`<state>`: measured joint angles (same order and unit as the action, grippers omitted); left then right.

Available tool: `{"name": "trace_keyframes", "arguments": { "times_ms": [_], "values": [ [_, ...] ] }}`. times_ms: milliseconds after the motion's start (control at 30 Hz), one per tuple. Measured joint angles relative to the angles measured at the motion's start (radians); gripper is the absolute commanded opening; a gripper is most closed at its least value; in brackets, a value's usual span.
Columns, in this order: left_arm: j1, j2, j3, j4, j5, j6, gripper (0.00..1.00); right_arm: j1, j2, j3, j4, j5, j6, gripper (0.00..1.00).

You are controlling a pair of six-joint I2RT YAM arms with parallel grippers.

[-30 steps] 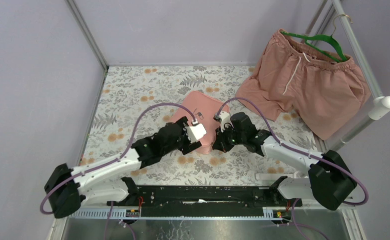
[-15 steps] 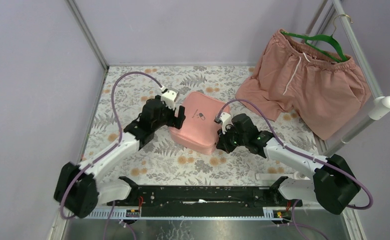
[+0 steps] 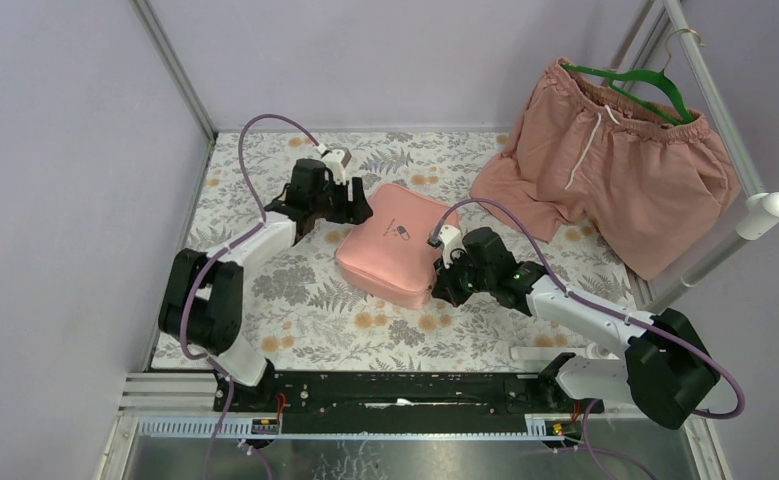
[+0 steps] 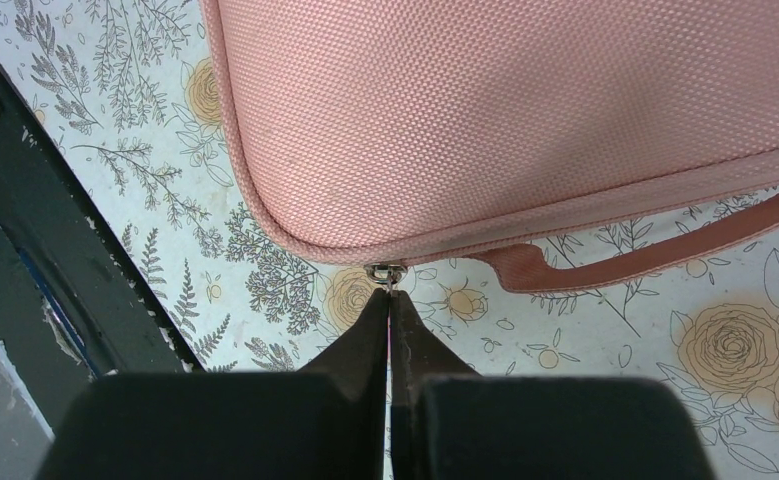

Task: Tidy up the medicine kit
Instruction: Zip the medicine box at the center of the board.

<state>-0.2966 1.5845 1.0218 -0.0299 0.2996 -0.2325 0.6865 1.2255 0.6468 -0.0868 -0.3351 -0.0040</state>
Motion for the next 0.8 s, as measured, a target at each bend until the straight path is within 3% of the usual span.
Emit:
{"name": "trace_keyframes", "arguments": {
  "times_ms": [233, 467, 800],
  "values": [
    [-0.002, 0.104, 0.043, -0.009, 0.097, -0.028, 0.49, 0.000, 0.000, 0.000, 0.000, -0.003, -0.004, 0.00],
    [0.010, 0.161, 0.099, -0.018, 0.127, -0.038, 0.02, 0.000, 0.000, 0.000, -0.003, -0.002, -0.018, 0.00],
    [0.018, 0.126, 0.071, -0.033, 0.115, -0.038, 0.00, 0.000, 0.008, 0.001, -0.006, 0.013, -0.066, 0.00]
  ]
}}
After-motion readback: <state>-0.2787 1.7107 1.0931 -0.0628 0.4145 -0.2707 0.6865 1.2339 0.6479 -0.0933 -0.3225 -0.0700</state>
